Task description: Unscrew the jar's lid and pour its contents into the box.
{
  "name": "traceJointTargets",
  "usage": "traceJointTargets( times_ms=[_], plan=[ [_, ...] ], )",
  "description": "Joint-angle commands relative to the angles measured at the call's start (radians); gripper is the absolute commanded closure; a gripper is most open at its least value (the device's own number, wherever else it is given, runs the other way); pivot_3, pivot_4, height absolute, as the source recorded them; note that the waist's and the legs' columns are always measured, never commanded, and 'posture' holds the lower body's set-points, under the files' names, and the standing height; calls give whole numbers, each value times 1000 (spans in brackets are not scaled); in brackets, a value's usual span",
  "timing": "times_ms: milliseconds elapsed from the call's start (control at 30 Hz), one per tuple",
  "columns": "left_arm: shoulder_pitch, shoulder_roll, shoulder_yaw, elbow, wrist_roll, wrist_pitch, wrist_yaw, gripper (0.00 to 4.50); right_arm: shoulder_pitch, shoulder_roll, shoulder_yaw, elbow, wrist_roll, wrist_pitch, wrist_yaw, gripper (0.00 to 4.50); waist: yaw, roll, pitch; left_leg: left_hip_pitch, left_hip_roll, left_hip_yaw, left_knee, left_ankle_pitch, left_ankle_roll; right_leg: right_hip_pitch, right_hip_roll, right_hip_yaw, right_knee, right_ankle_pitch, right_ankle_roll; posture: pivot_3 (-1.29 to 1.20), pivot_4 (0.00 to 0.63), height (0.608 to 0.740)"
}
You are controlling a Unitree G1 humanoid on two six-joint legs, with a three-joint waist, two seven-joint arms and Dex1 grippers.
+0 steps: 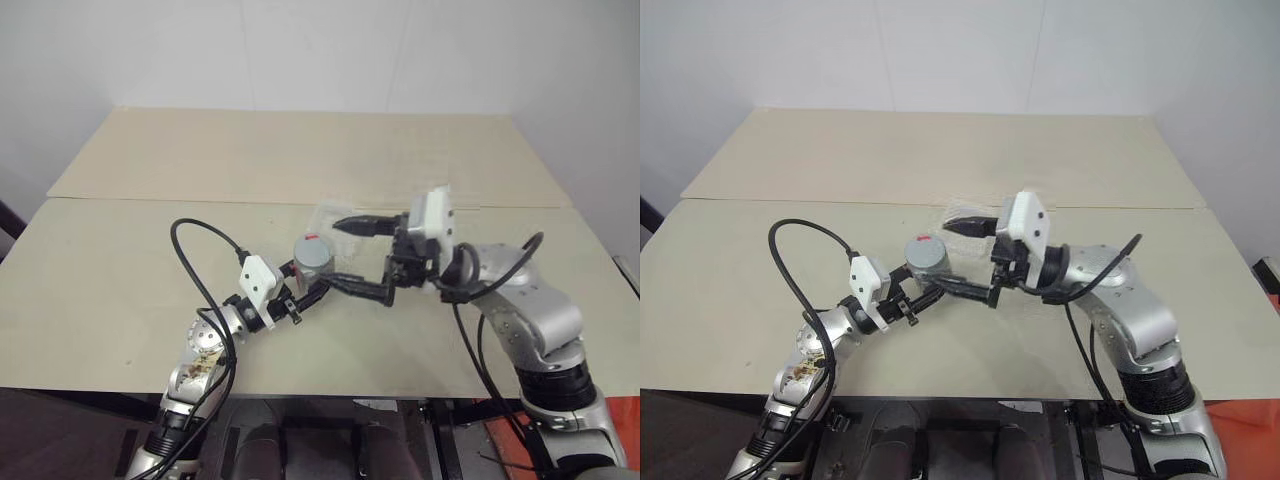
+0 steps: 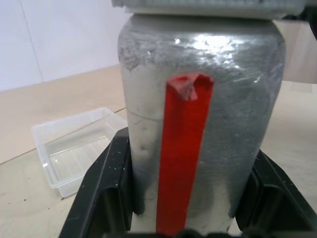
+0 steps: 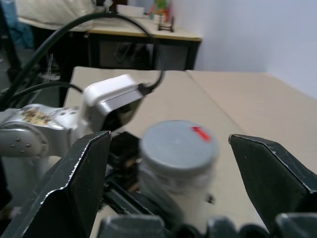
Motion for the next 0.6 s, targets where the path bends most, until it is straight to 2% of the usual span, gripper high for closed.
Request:
traceJointTargets(
  times_ms=[33,333,600],
  plan=[
    [-18,-1,0,-25,-1,-25,-2,2327,-59,47,30,24,-42,-28,-34,66,-1,0,0,0,0,0,0,0,0,0,0,0,0,0,0,0,150,740],
    [-9,0,1,-32,0,-30,2,2327,-117,126,58,123,-121,-42,-63,66,4,0,0,-1,0,0,0,0,0,0,0,0,0,0,0,0,150,740],
    [-8,-2,1,-28,1,-35,2,2327,-112,90,17,137,-127,-35,-62,66,2,0,0,0,0,0,0,0,0,0,0,0,0,0,0,0,150,740]
  ],
)
